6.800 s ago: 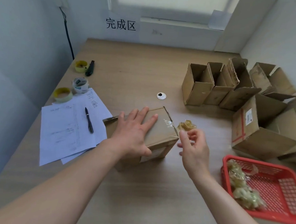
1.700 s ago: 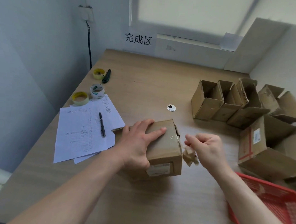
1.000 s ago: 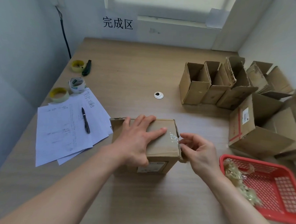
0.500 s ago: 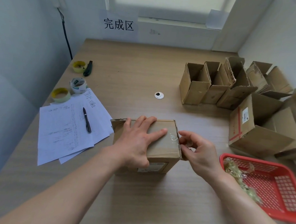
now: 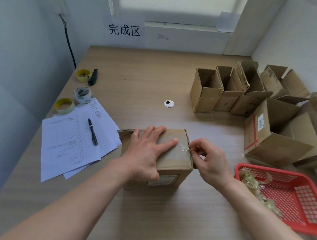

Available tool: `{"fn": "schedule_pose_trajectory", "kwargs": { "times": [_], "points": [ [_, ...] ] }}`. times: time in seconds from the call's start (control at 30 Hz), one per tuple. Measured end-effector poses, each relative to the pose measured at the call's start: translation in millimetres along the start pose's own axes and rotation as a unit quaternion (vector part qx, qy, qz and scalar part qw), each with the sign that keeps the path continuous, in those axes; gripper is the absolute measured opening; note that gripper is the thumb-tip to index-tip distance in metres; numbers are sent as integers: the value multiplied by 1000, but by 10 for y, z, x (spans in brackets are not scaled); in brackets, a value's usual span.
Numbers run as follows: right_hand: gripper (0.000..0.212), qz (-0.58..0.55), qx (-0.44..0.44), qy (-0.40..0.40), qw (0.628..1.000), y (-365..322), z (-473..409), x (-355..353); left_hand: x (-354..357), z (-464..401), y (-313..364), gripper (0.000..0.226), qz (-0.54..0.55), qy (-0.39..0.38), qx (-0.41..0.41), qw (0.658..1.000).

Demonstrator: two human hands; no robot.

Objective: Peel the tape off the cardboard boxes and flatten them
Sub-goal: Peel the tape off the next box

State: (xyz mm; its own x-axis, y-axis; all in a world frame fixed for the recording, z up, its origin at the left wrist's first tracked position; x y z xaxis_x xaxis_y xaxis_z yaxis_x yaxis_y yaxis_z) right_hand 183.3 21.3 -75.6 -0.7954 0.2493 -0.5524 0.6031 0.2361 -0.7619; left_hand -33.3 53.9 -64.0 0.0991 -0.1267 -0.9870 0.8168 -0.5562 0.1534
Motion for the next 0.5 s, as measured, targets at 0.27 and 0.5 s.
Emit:
{"fn": "schedule_pose_trajectory", "kwargs": {
  "times": [0.27,0.5],
  "points": [
    [23,-62,124,-88,986,-15,-133,-86,9,-11,-4,119,8,-4,2,1000],
    [34,-61,187,-107,974,105,-271,82,49,3,-6,119,10,4,2,1000]
  ]
}}
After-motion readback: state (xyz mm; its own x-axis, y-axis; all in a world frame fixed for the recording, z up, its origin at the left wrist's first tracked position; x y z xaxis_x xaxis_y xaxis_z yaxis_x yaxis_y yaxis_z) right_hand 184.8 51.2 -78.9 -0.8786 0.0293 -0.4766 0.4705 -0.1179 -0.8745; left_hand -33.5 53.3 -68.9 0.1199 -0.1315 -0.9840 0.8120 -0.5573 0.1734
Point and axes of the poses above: each hand's wrist, its own z-axis away from the middle knuckle, its own x-axis out of the palm, y = z × x, the point moved 2 cm from there along -z, towards the middle knuckle, and after that the axes turned 6 degrees about y, right-handed, at the moved point
